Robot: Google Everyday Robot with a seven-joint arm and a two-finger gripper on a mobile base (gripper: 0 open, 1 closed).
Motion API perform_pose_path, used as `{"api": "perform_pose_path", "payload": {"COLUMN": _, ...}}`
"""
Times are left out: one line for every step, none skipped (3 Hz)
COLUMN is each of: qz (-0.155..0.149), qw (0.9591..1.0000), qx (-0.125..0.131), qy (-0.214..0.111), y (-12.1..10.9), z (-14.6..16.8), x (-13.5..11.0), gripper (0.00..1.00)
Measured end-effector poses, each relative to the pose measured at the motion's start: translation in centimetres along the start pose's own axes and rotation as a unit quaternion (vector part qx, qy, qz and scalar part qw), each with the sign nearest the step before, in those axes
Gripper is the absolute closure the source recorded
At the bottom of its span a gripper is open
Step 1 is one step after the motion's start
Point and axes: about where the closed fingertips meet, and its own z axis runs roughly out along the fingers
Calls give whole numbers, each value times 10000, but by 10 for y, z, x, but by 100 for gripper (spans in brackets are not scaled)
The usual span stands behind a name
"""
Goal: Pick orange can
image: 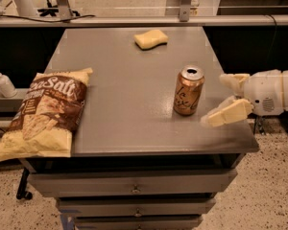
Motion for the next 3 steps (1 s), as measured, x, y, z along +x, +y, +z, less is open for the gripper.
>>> {"api": "perform_pose_path", "payload": {"qz": 230, "qw": 9974, "qx": -251, "qy": -633, "y": 6, "z": 32, "x": -9, "gripper": 0}}
{"api": "perform_pose_path", "payload": {"qz": 284, "qw": 9919, "qx": -495, "qy": -1133, "y": 17, "z": 58, "x": -26, "gripper": 0}}
{"api": "perform_pose_path", "payload": {"qz": 186, "qw": 9888, "qx": -569, "qy": -1370, "y": 25, "z": 71, "x": -35, "gripper": 17}}
